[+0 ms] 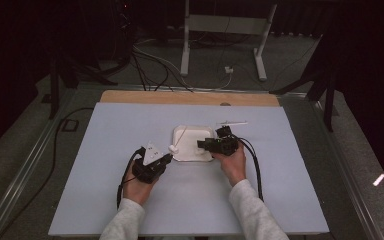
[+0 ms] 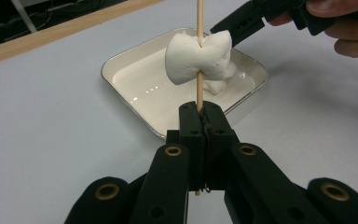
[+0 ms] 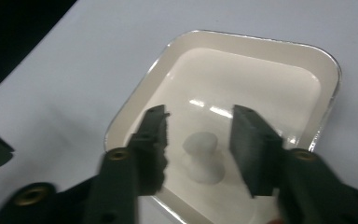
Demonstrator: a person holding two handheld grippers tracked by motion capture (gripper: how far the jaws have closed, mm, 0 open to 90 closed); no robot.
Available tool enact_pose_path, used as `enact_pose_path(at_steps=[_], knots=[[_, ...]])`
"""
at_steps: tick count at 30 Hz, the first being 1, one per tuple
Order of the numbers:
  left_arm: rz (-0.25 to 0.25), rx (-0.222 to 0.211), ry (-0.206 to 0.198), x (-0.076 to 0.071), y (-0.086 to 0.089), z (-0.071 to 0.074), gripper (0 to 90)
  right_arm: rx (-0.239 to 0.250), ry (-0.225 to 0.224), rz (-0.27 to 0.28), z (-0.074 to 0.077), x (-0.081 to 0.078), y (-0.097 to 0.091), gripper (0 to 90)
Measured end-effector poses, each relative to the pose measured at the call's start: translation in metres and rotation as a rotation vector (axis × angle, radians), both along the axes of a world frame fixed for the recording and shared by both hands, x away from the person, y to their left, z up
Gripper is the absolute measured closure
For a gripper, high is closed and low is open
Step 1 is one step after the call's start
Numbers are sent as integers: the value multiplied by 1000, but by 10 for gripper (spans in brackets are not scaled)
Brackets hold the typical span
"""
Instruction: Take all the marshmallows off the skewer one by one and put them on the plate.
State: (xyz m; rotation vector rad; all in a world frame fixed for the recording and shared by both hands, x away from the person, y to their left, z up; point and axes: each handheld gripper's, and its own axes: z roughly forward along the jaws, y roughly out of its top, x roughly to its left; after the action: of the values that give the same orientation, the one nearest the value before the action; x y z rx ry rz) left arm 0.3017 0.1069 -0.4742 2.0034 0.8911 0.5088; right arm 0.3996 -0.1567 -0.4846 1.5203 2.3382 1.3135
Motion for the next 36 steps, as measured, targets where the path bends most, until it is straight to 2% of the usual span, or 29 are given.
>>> enact_pose_path(at_steps=[4, 8, 13, 22, 26, 28, 31, 33, 34, 36], knots=[[4, 0, 1, 0, 0, 0, 900, -4, -21, -2, 2, -2, 1, 354], [9, -5, 1, 0, 1, 0, 900, 36, -31, 14, 7, -5, 2, 258], [10, -7, 2, 1, 0, 0, 900, 93, -45, 70, 15, -12, 7, 224], [11, -13, 9, 1, -1, 0, 900, 195, -41, 174, 21, -27, 25, 246], [2, -18, 10, 1, -2, -1, 899, 228, -43, 227, 22, -33, 38, 302], [-5, -16, 9, 0, -3, 0, 898, 249, -36, 251, 21, -35, 43, 382], [-11, -16, 7, 0, -3, -1, 898, 250, -32, 276, 21, -36, 51, 515], [-10, -15, 9, 0, -3, -1, 895, 246, -36, 290, 21, -36, 54, 691], [-10, -20, 7, 0, -2, -1, 892, 252, -41, 293, 22, -37, 54, 738], [-6, -13, 8, 0, -2, -1, 876, 257, -57, 298, 23, -37, 53, 768]])
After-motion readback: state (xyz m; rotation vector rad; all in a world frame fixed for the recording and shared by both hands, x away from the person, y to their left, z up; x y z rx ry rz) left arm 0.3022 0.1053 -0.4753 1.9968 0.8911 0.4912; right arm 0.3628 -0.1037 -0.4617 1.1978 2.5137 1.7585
